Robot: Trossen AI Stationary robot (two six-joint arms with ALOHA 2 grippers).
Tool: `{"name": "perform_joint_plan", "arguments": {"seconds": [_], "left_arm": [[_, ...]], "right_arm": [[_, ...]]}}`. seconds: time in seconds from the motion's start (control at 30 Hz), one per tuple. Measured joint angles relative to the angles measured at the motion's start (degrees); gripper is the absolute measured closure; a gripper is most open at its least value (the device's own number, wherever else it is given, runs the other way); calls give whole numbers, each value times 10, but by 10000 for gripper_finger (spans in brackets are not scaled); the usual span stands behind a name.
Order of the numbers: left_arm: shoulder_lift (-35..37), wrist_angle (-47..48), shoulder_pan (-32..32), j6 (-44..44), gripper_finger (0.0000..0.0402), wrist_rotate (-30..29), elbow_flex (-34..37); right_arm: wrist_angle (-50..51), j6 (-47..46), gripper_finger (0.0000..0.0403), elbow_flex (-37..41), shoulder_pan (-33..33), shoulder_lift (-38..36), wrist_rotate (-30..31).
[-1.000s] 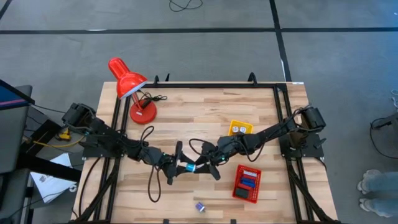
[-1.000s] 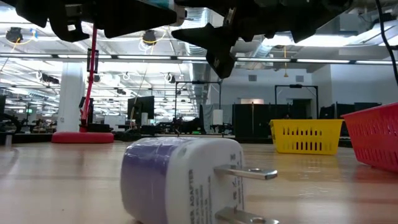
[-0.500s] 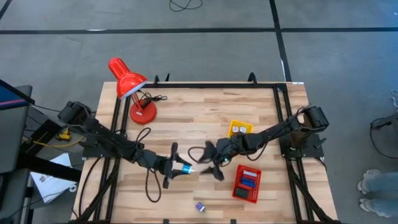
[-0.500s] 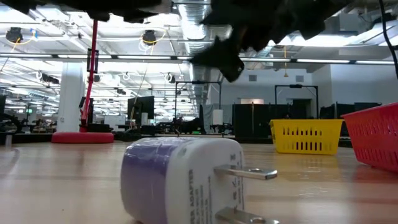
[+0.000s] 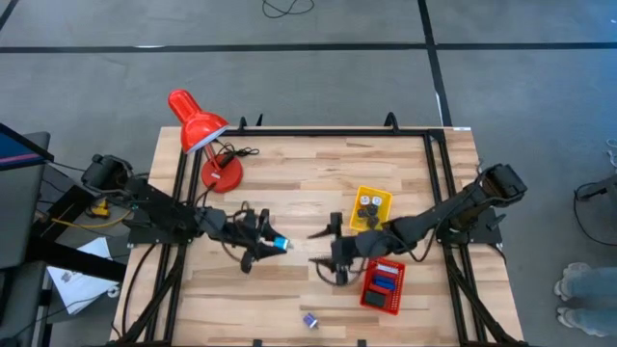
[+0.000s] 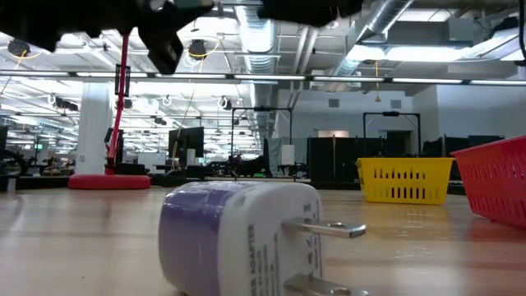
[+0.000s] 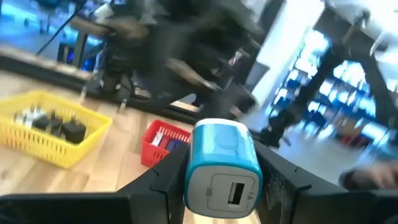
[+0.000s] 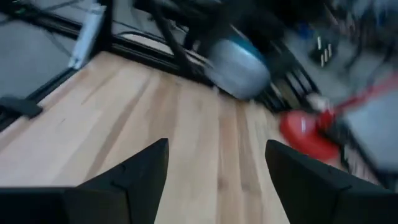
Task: Pick & Place Office items
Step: Put the blue charger adapter into the yellow bin
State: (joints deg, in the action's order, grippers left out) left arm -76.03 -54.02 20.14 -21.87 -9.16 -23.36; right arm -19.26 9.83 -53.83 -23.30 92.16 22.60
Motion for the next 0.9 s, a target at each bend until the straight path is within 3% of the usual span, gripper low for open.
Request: {"name": "perform_joint_plan", "arguments": {"seconds": [0.17,0.33,0.6,0.9], "left_arm": [[0,-6,-14,-88,268,21,4],[-1,-9,-7,-124,268,22,4],[-1,-31,-9,-153,260,14,4],[-1,-32,-15,-180,260,-10,4]], "right_arm": [[-108,147,143,0,-12,39,2],[-182,233,143,0,-9,58,71],[-184,242,143,-26,3,58,21],[-105,236,142,-97,15,98,10]]}}
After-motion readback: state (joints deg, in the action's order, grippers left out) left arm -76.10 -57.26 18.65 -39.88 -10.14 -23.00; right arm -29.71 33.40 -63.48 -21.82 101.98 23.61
